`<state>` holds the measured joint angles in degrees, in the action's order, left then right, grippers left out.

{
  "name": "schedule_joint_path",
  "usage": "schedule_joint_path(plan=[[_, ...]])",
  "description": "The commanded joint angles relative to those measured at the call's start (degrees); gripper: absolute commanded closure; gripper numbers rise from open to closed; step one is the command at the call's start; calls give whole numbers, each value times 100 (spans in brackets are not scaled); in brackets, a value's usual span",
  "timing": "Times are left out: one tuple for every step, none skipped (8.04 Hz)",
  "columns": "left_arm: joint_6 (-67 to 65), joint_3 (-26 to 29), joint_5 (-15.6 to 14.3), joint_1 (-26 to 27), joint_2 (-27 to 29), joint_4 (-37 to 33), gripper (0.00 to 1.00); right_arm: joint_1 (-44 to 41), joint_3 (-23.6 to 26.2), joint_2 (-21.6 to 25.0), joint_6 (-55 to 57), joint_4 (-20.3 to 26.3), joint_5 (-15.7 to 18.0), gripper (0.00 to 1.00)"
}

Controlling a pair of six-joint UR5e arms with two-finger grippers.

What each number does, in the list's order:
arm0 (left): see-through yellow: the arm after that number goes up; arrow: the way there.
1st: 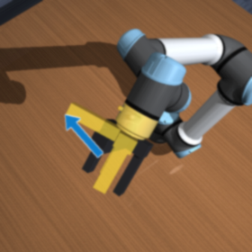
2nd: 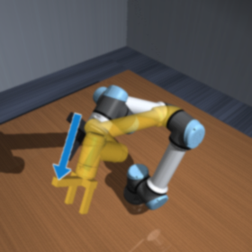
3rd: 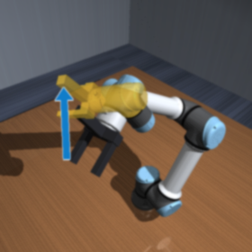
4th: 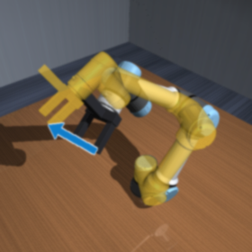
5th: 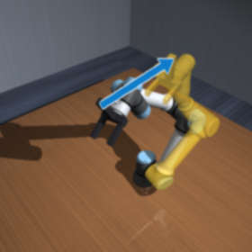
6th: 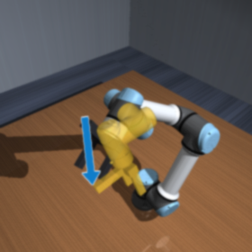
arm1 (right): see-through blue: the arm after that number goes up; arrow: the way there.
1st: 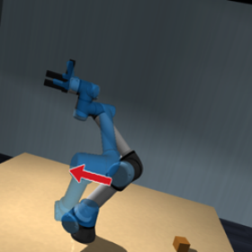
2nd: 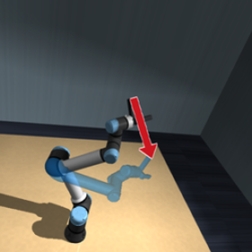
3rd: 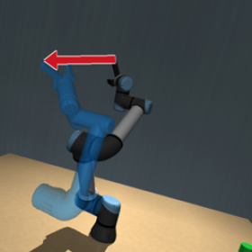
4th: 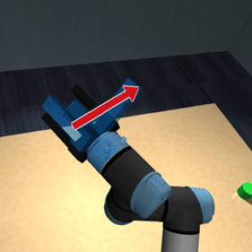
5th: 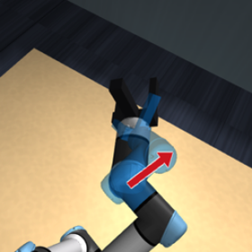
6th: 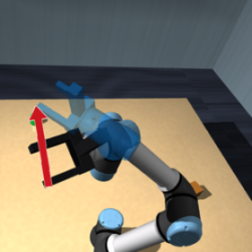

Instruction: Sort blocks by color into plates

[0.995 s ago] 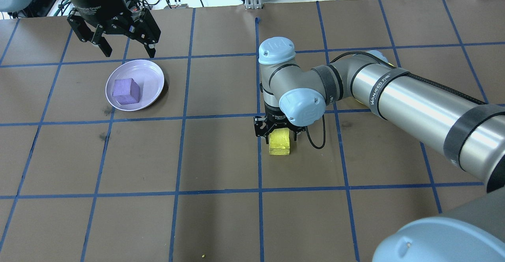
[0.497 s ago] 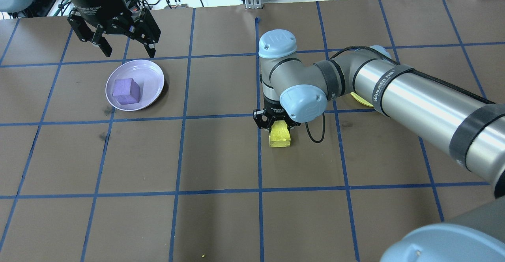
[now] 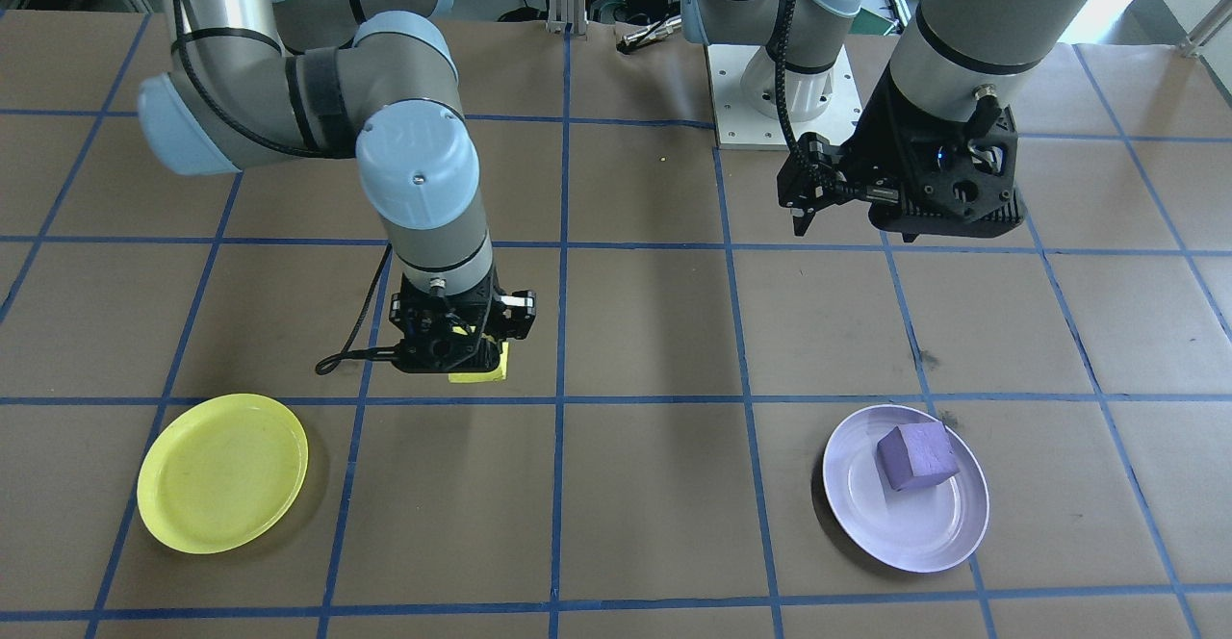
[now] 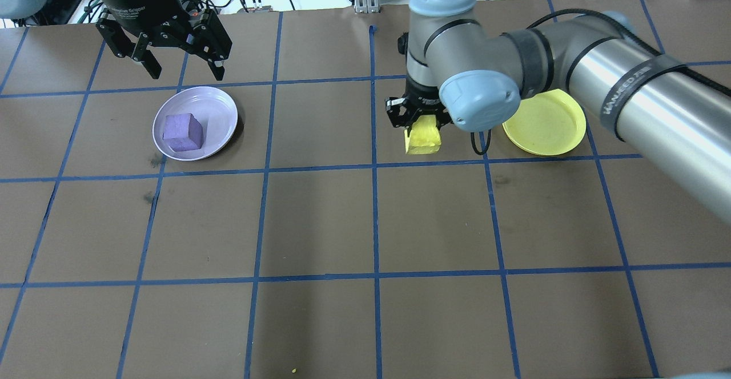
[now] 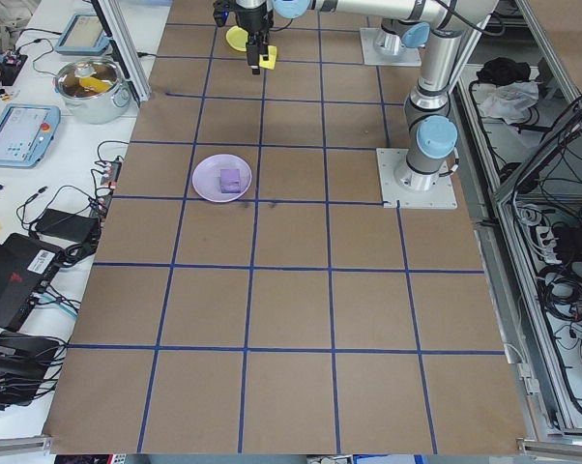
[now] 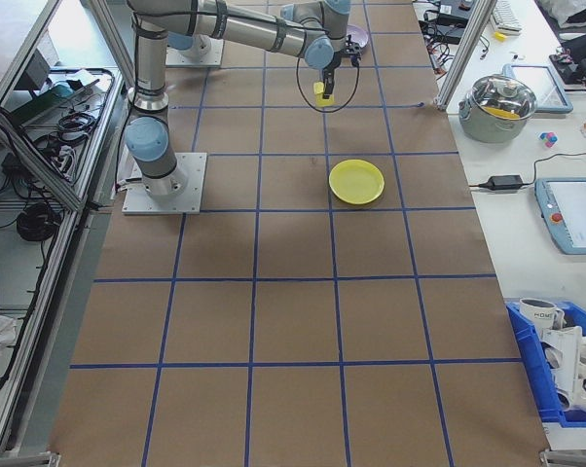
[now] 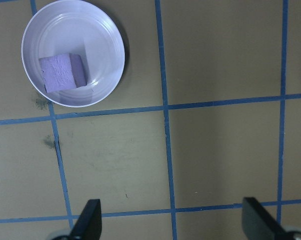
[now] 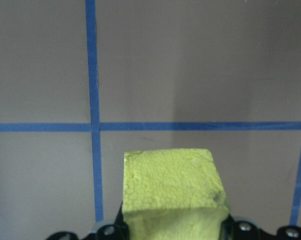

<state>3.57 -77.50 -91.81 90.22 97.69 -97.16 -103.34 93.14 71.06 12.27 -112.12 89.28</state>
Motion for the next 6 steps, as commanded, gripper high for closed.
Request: schedule_joint_path(plan=[[-5, 24, 6, 4, 4, 39, 0, 1162, -278, 57, -1572, -107, 334, 100], [-5, -2, 6, 5, -48, 31, 0, 1550, -279, 5, -2170, -413, 388, 100], [-5, -2, 6, 5, -100, 30, 0, 1806, -279, -48, -2690, -485, 519, 100], [3, -2, 6, -4, -75, 30, 0, 1974, -279, -127, -2956, -486, 633, 100], [3, -11, 6, 4, -92, 30, 0, 2054, -270, -293, -3037, -495, 809, 100], [3, -11, 14, 5, -83, 30, 0, 2054, -270, -503, -3055, -695, 984, 100]])
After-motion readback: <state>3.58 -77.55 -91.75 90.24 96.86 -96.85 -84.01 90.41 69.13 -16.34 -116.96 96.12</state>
